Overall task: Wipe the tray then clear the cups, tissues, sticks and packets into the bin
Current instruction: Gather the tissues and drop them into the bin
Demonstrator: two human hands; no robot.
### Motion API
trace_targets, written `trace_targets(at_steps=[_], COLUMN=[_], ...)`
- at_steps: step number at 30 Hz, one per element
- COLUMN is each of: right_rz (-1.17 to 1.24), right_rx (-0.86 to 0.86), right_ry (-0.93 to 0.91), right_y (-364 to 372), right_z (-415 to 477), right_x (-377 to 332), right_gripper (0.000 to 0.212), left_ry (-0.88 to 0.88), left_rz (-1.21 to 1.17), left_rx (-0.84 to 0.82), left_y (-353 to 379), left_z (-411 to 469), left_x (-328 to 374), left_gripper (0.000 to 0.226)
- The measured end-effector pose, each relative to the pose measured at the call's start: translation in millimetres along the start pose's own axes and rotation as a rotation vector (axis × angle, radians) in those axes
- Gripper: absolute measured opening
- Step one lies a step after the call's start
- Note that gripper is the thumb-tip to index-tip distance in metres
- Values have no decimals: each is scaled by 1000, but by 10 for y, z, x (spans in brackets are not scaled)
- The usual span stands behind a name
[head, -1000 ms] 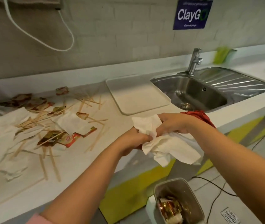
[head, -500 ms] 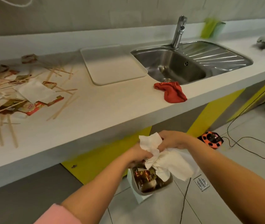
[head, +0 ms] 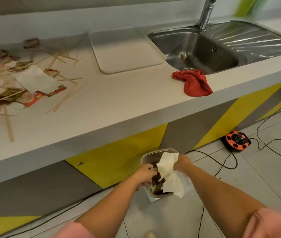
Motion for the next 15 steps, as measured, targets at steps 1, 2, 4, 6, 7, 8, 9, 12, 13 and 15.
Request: trace_targets(at_steps=[1, 2, 4, 6, 7, 8, 9, 12, 13, 15], right_rz=[7, -2, -18, -26, -24, -20, 1, -1, -11, -35], right_rx=[-3, -9, -7, -14, -18, -38, -67, -98, -113, -158], right_ry=[3, 6, 10, 3, -6, -14, -21, -31, -44, -79], right_y=[31, 60, 93, 123, 140, 171, 216, 265, 281, 297], right_z=[34, 63, 110, 139, 162, 168, 181, 189, 190, 171], right_x=[9, 16, 22, 11, -6, -24, -36, -42, -45, -93], right_gripper=[41, 40, 39, 40, 41, 41, 40, 39, 36, 21], left_ry=[0, 1, 7, 5, 2, -3, -6, -10, -6, -2], left_rz=[-1, -10, -46, -89, -108, -119, -130, -152, -159, -170], left_rx=[4, 10, 23, 40, 42, 41, 42, 42, 45, 62], left_y=[-8, -21, -45, -70, -72, -68, -69, -71, -72, -92], left_z=[16, 34, 72, 107, 122, 135, 144, 186, 191, 202], left_x=[-8, -17, -29, -34, -32, -24, -19, -16, -10, -7], left_gripper=[41, 41, 41, 41, 41, 40, 40, 39, 38, 33])
Point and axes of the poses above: each hand's wrist, its own z-axis towards the middle knuckle, its own y-axis out of the palm, x = y × z, the point moved 10 cm from there along z, towards the middle knuckle, and after that the axes turned 6 degrees about -y, right-handed, at the moved point
